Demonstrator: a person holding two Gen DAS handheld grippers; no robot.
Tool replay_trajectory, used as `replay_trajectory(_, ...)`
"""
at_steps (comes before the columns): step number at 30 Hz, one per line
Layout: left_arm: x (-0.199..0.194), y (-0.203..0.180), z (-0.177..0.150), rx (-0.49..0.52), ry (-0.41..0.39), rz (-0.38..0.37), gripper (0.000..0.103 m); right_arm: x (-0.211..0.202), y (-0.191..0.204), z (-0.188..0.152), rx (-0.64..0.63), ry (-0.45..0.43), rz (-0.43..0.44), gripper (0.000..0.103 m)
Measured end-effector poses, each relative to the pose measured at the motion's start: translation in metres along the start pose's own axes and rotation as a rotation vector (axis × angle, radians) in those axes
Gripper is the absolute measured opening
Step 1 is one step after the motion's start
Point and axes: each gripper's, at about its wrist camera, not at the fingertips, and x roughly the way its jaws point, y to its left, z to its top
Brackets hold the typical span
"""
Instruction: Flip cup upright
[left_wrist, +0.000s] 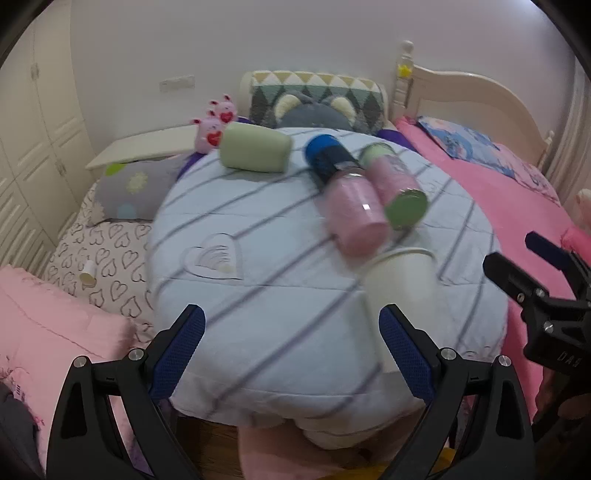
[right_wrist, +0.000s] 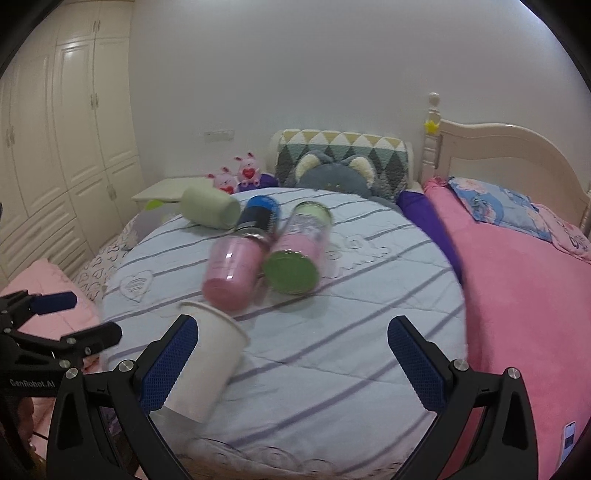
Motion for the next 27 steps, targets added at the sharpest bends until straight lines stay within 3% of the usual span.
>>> replay_trajectory(4, 0.005, 0.026, 0.002, -0.009, -0.002, 0.006, 0.097, 0.016, 0.019, -0.002, 0.024, 0.052, 0.023, 0.103)
replay_trajectory(10, 0.029, 0.057, 0.007, -0.006, 0.029, -0.025, 0.097, 0.039, 0.043, -0.002, 0.024, 0.124, -0.016, 0.103)
replay_trajectory(20, 0.074, 0.083, 0.009, 0.010, 0.097, -0.066, 0.097, 0.072, 0.052, -0.007, 0.102, 0.247, -0.040, 0.102)
replay_trajectory(21, 0.076, 0.085, 0.009, 0.008, 0.100, -0.072, 0.097, 0.075, 0.053, -0.007, 0.102, 0.255, -0.038, 0.094)
replay_trajectory(22, 0.079, 0.086, 0.010, 0.006, 0.101, -0.078, 0.097, 0.076, 0.053, -0.007, 0.101, 0.265, -0.033, 0.080)
replay_trajectory(23, 0.080, 0.087, 0.010, 0.004, 0.102, -0.080, 0.097, 0.078, 0.053, -0.007, 0.103, 0.278, -0.021, 0.074)
replay_trajectory(27, 0.087, 0.092, 0.009, -0.013, 0.112, -0.088, 0.097, 0.076, 0.053, -0.005, 0.093, 0.277, -0.015, 0.075)
